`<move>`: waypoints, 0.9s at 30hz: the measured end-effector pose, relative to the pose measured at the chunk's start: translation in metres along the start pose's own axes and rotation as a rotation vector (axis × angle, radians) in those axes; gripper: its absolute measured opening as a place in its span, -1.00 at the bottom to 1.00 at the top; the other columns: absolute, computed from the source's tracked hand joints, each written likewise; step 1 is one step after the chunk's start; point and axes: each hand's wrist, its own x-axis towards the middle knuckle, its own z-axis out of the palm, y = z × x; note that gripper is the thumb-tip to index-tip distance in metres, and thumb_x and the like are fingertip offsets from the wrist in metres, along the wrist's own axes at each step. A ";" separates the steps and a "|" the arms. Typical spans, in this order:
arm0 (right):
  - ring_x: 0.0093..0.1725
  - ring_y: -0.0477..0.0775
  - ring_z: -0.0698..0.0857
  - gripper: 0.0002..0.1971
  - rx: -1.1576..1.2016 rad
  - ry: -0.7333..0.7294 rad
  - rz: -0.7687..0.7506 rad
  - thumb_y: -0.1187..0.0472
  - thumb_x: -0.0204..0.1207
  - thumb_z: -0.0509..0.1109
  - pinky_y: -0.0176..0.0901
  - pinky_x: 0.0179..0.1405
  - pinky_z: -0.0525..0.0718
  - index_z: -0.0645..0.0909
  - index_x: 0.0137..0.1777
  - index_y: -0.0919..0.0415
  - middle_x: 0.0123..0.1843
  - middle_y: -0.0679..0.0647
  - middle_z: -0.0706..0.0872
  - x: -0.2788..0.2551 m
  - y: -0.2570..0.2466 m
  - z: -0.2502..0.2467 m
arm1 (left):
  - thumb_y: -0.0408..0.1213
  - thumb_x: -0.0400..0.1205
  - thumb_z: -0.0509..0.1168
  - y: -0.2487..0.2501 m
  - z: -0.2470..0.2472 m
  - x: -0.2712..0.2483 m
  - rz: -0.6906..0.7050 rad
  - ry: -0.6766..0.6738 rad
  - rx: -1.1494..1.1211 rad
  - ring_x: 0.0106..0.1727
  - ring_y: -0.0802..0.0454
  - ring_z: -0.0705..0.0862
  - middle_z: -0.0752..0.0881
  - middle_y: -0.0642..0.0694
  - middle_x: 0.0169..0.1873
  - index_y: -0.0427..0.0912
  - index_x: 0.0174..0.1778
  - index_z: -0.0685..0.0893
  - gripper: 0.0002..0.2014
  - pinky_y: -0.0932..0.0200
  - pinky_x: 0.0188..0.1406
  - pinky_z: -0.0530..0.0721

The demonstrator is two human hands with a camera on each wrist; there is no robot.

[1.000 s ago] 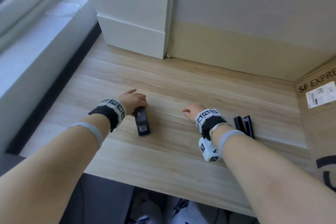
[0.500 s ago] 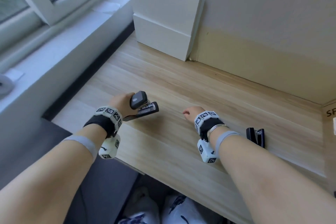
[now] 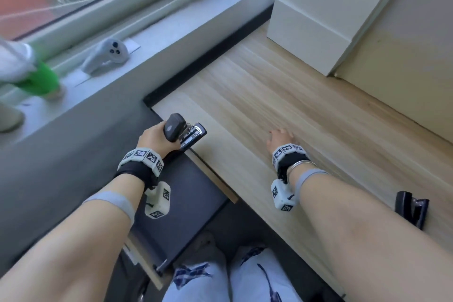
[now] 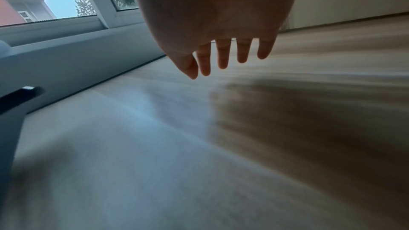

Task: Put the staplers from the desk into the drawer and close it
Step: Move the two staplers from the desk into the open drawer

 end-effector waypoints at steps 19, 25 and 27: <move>0.73 0.11 -0.13 -0.39 0.007 0.234 0.049 0.05 0.65 0.02 0.25 0.67 -0.17 -0.09 0.67 -0.14 0.75 -0.07 -0.12 -0.024 -0.087 0.101 | -0.22 0.35 0.46 -0.173 0.088 0.022 -0.294 -0.100 0.027 0.01 -0.27 0.73 0.78 -0.25 -0.06 -0.21 0.00 0.63 -0.67 0.01 -0.02 0.62; 0.73 0.13 -0.03 -0.38 -0.021 0.354 0.044 0.02 0.62 0.05 0.25 0.66 -0.10 -0.02 0.67 -0.13 0.74 -0.05 -0.01 -0.021 -0.086 0.112 | -0.29 0.36 0.46 -0.189 0.126 0.055 -0.276 -0.174 0.100 0.00 -0.29 0.71 0.76 -0.30 -0.06 -0.26 -0.06 0.59 -0.71 0.05 -0.13 0.51; 0.73 0.14 0.01 -0.38 -0.009 0.385 0.044 0.03 0.60 0.08 0.25 0.66 -0.08 0.03 0.66 -0.12 0.74 -0.04 0.04 -0.021 -0.087 0.114 | -0.28 0.37 0.46 -0.195 0.137 0.063 -0.279 -0.180 0.117 0.02 -0.32 0.72 0.76 -0.32 -0.05 -0.25 -0.07 0.58 -0.71 0.02 -0.10 0.54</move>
